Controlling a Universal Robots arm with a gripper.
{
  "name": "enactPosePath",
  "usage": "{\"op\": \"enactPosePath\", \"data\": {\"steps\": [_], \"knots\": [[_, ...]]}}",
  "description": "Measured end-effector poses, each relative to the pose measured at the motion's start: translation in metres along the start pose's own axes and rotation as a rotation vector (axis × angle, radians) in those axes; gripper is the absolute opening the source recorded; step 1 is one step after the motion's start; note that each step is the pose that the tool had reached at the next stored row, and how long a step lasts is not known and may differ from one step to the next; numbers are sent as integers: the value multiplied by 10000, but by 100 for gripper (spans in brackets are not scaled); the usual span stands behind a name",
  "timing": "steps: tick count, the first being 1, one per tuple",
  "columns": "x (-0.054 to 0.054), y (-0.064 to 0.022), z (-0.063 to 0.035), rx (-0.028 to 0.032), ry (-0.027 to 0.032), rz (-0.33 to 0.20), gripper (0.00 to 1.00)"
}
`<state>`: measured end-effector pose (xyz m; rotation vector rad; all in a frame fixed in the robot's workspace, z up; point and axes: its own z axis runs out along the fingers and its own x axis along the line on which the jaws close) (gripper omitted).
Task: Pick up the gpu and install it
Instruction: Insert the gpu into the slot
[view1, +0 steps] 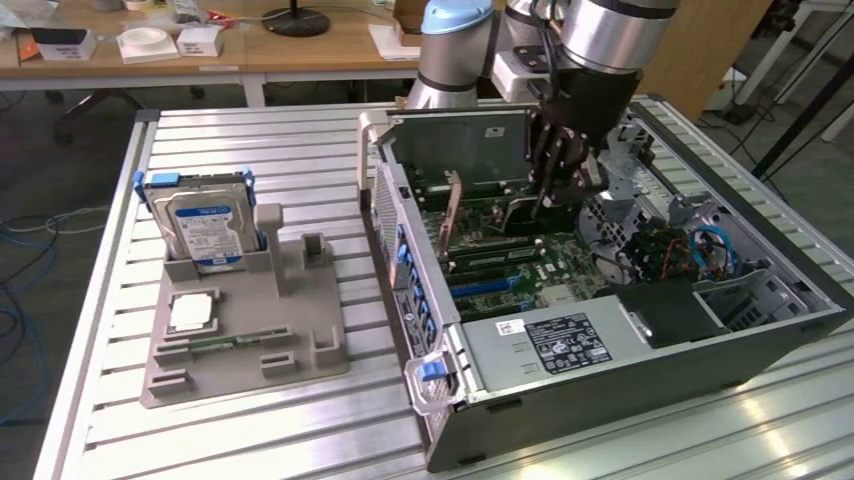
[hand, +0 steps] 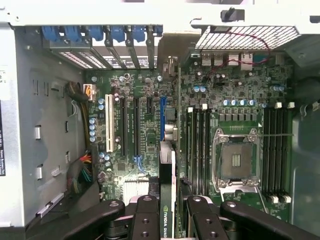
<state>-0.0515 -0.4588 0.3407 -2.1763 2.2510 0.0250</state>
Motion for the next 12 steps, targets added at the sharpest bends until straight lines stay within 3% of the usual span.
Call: {"op": "enactPosePath", "data": {"steps": [12], "knots": [[41,18,202,0,41,1,26]]}}
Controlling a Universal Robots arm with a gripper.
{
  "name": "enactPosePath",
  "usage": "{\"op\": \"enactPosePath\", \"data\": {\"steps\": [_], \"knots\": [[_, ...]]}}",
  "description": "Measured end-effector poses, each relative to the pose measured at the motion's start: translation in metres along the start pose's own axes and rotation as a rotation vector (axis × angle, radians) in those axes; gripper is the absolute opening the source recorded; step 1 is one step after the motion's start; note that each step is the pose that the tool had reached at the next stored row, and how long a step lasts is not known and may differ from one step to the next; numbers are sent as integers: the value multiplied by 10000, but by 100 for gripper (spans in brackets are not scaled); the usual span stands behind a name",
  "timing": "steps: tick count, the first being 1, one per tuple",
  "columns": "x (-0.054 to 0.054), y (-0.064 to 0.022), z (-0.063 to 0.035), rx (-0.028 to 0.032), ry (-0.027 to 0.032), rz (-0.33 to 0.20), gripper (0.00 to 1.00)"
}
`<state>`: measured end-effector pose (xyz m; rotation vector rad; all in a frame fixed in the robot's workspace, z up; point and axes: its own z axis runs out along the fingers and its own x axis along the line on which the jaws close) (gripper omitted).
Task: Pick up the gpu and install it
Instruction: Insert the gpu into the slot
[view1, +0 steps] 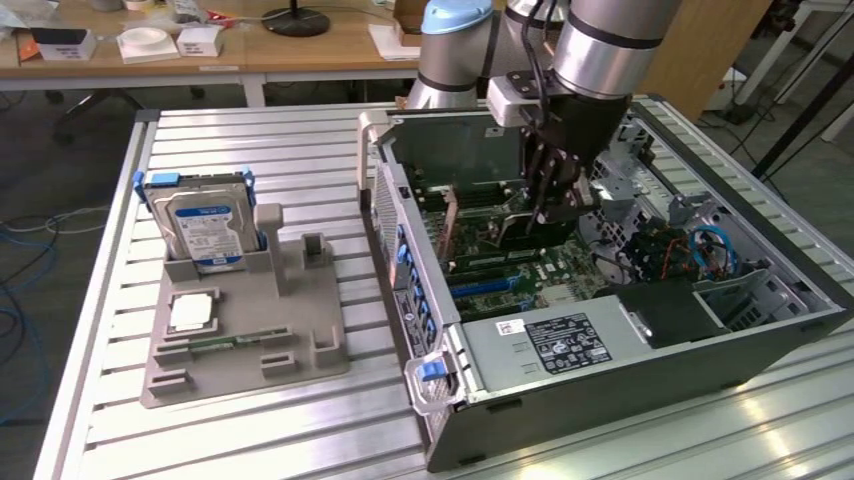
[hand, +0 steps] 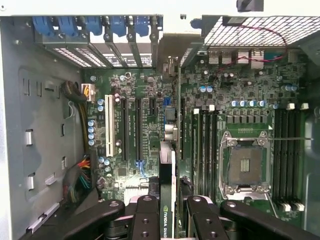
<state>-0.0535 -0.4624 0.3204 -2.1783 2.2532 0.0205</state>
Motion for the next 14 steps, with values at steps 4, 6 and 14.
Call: {"op": "enactPosePath", "data": {"steps": [4,6,14], "knots": [[25,4,71,0,2,0,26],[36,7,107,0,2,-1,26],[41,20,188,1,7,2,26]]}}
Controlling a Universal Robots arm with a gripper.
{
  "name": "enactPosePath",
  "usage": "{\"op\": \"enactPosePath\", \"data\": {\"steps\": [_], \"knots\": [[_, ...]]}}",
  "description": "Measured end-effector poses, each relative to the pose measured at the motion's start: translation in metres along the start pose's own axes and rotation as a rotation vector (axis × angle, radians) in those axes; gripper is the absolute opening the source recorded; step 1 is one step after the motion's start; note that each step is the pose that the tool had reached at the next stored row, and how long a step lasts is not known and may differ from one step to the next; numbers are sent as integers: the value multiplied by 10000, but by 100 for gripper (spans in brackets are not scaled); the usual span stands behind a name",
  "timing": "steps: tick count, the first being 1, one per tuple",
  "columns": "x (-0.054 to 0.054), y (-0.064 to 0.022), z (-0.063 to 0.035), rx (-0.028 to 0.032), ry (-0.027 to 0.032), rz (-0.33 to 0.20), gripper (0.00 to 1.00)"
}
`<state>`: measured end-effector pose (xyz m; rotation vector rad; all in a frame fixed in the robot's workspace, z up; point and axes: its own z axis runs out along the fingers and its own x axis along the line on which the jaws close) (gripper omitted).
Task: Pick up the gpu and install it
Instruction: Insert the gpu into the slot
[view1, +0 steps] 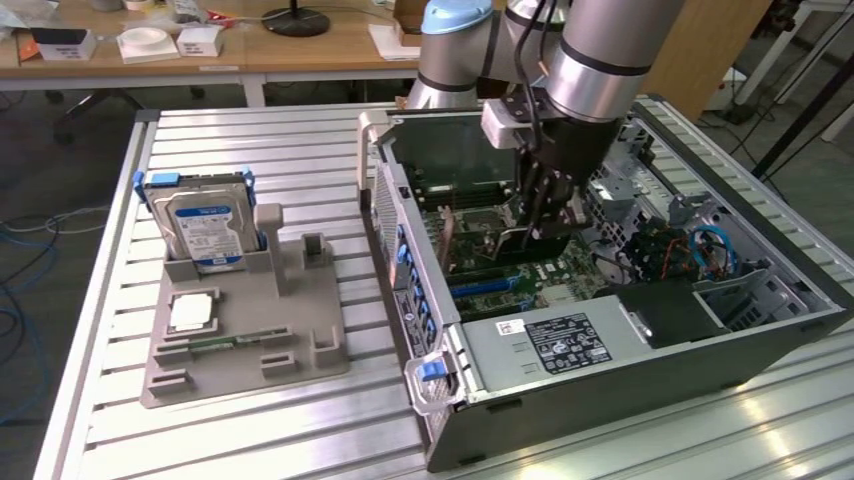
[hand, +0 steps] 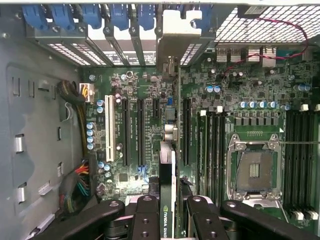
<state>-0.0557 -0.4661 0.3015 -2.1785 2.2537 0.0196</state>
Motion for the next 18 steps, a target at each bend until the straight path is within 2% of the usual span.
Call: {"op": "enactPosePath", "data": {"steps": [8,18], "knots": [[-20,49,130,0,4,-2,26],[-36,126,212,0,23,-2,26]]}}
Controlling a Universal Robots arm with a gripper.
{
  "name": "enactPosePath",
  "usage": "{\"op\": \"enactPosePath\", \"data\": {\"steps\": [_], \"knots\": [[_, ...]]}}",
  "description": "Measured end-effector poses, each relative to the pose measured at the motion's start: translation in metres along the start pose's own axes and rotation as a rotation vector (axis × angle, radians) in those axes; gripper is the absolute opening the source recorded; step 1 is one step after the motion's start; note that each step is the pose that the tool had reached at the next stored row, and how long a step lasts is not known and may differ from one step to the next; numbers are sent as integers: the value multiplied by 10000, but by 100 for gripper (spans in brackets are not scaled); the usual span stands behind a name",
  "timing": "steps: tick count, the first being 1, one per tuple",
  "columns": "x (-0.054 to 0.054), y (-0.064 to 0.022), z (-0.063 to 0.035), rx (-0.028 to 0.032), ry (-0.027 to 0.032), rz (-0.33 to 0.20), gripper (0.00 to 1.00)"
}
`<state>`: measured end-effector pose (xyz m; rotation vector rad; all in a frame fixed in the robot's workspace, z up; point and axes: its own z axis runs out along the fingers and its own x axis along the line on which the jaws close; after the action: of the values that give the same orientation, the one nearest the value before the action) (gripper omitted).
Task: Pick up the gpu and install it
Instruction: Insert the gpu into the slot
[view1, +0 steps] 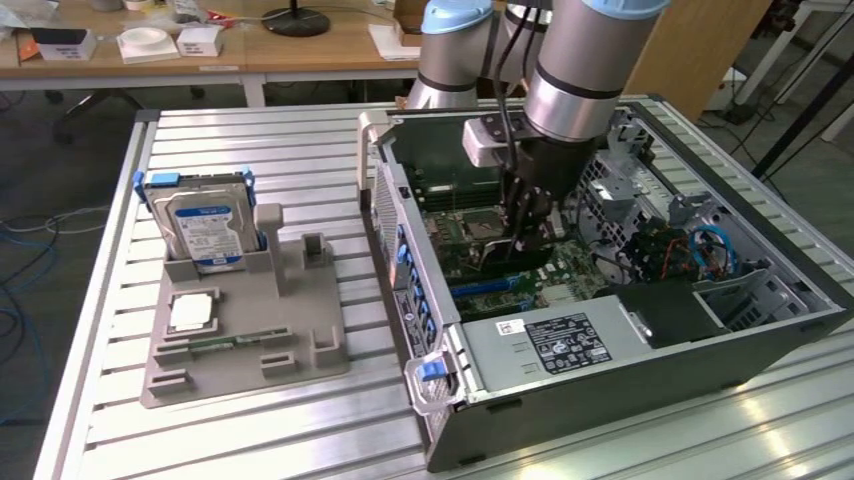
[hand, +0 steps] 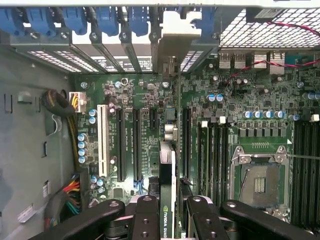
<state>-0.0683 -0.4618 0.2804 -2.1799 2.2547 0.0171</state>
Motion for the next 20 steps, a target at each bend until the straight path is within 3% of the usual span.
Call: {"op": "enactPosePath", "data": {"steps": [20], "knots": [[-6,52,76,24,-1,-2,26]]}}
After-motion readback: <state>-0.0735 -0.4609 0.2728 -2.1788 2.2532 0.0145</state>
